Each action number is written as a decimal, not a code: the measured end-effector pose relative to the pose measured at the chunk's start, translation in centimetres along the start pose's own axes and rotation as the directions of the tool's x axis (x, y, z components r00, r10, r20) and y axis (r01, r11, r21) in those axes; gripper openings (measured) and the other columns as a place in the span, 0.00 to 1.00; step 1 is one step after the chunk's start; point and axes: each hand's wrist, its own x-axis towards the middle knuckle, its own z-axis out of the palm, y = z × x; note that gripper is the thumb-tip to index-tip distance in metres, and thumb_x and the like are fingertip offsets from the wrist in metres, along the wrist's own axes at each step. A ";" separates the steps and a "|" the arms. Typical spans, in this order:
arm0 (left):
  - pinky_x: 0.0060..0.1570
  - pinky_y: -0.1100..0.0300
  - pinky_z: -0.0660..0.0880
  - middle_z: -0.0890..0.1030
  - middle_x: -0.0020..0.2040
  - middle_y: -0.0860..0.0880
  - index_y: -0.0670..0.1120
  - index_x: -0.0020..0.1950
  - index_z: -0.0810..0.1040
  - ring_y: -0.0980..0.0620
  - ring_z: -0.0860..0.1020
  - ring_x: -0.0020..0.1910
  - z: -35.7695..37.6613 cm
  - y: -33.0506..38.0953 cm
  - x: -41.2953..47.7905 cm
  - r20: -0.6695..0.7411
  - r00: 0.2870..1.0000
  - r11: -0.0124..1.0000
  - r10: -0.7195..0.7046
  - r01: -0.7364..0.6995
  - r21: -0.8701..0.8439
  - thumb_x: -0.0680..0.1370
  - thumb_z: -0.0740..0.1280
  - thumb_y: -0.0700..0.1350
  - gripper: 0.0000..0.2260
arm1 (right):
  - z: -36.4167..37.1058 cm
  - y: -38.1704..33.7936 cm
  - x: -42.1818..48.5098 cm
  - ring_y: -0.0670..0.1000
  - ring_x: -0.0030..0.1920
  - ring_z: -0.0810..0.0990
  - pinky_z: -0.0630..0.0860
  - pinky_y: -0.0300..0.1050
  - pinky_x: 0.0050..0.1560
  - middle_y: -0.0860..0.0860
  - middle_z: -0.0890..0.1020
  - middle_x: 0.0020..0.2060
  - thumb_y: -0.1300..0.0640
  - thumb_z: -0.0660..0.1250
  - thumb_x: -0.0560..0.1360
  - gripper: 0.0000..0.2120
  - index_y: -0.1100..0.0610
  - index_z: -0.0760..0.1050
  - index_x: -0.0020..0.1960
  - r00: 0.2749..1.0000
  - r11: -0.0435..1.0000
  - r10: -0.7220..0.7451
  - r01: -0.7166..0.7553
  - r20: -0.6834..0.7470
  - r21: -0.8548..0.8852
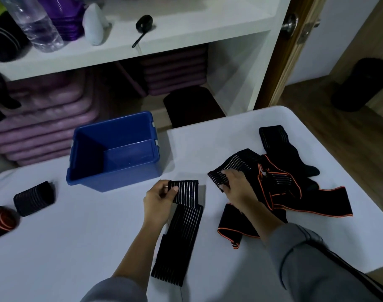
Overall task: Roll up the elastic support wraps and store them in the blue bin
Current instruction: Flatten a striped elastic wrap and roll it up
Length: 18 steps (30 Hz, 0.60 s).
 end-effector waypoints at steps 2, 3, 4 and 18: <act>0.51 0.47 0.76 0.81 0.42 0.40 0.50 0.44 0.80 0.40 0.79 0.46 -0.2 -0.2 0.2 -0.003 1.000 1.000 -0.004 0.004 0.001 0.75 0.69 0.43 0.02 | 0.5 0.1 0.8 0.56 0.67 0.65 0.65 0.47 0.67 0.56 0.72 0.65 0.55 0.68 0.74 0.25 0.60 0.67 0.69 1.000 1.000 0.011 -0.011 -0.006 -0.028; 0.51 0.48 0.77 0.81 0.42 0.40 0.50 0.44 0.80 0.40 0.79 0.46 -0.3 -0.3 0.2 -0.001 1.000 1.000 -0.008 0.008 0.000 0.75 0.69 0.43 0.02 | 0.6 0.1 1.1 0.56 0.67 0.65 0.66 0.47 0.66 0.56 0.73 0.64 0.55 0.69 0.73 0.25 0.60 0.68 0.68 0.999 0.999 0.028 -0.029 -0.019 -0.018; 0.51 0.49 0.77 0.81 0.43 0.39 0.49 0.44 0.80 0.40 0.79 0.46 -0.4 -0.3 0.1 0.001 1.000 1.000 -0.013 0.013 -0.001 0.75 0.69 0.43 0.02 | 0.7 0.1 1.3 0.55 0.66 0.66 0.66 0.46 0.65 0.56 0.73 0.63 0.57 0.70 0.73 0.25 0.59 0.69 0.68 0.998 0.999 0.053 -0.053 -0.036 0.008; 0.47 0.58 0.76 0.78 0.40 0.40 0.48 0.45 0.81 0.42 0.79 0.44 -1.1 1.5 -1.2 0.048 0.999 0.997 0.016 -0.012 -0.083 0.75 0.69 0.40 0.03 | -3.8 -1.9 -0.4 0.44 0.33 0.76 0.70 0.25 0.31 0.48 0.77 0.31 0.61 0.79 0.61 0.12 0.58 0.80 0.41 0.966 0.887 0.252 -0.206 -0.060 0.413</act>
